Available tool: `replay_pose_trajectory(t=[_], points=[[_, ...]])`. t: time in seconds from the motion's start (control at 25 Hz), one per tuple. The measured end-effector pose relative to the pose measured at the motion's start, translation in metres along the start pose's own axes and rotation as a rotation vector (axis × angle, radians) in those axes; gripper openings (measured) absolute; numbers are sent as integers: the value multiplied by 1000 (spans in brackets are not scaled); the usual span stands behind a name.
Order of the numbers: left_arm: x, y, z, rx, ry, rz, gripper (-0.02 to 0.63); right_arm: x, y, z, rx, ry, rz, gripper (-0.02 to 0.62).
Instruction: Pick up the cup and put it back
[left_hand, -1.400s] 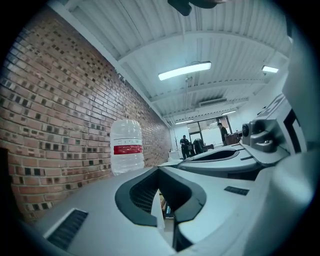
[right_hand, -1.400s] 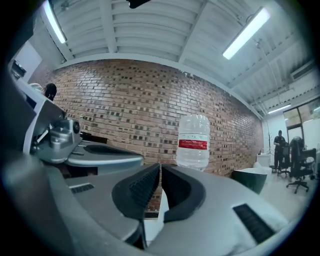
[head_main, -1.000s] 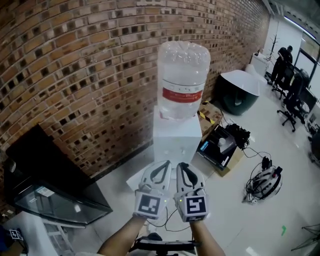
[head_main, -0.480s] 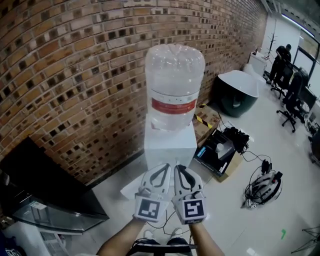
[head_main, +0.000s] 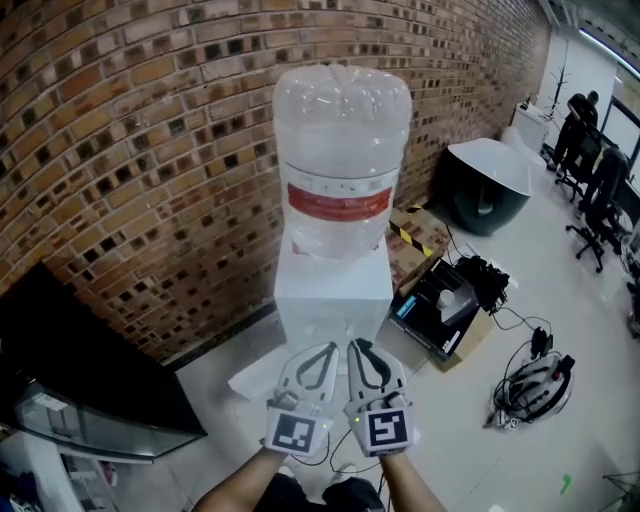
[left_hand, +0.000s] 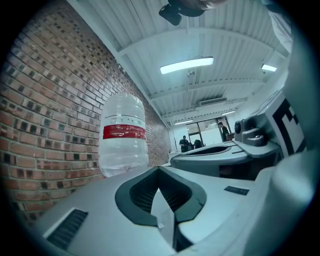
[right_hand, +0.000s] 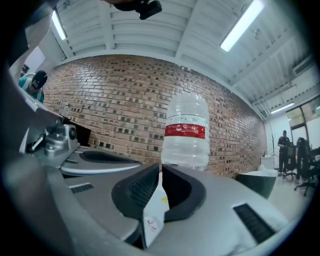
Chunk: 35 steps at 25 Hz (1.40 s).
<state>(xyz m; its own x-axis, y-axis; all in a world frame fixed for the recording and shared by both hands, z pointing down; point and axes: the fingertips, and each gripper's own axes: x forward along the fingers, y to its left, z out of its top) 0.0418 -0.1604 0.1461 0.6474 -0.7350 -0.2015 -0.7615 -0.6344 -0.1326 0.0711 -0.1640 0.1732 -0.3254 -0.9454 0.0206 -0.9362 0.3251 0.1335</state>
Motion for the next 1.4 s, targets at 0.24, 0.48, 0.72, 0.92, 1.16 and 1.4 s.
replay_pose_trajectory(t=[0.24, 0.48, 0.72, 0.92, 1.16, 1.4], points=[[-12, -6, -86, -11, 1, 28, 0, 5, 13, -97, 4, 21, 27, 25], [-20, -7, -193, -18, 31, 30, 0, 25, 19, -202, -20, 27, 40, 25], [-27, 5, -309, -18, 45, 48, 0, 55, 25, -316, -10, 29, 45, 25], [-38, 14, -411, -40, 54, 76, 0, 79, 39, -409, -5, 31, 55, 25], [-37, 11, -509, -64, 50, 91, 13, 102, 51, -507, -23, 38, 97, 25], [-37, 6, -591, -89, 88, 89, 21, 123, 53, -584, -21, 31, 122, 55]])
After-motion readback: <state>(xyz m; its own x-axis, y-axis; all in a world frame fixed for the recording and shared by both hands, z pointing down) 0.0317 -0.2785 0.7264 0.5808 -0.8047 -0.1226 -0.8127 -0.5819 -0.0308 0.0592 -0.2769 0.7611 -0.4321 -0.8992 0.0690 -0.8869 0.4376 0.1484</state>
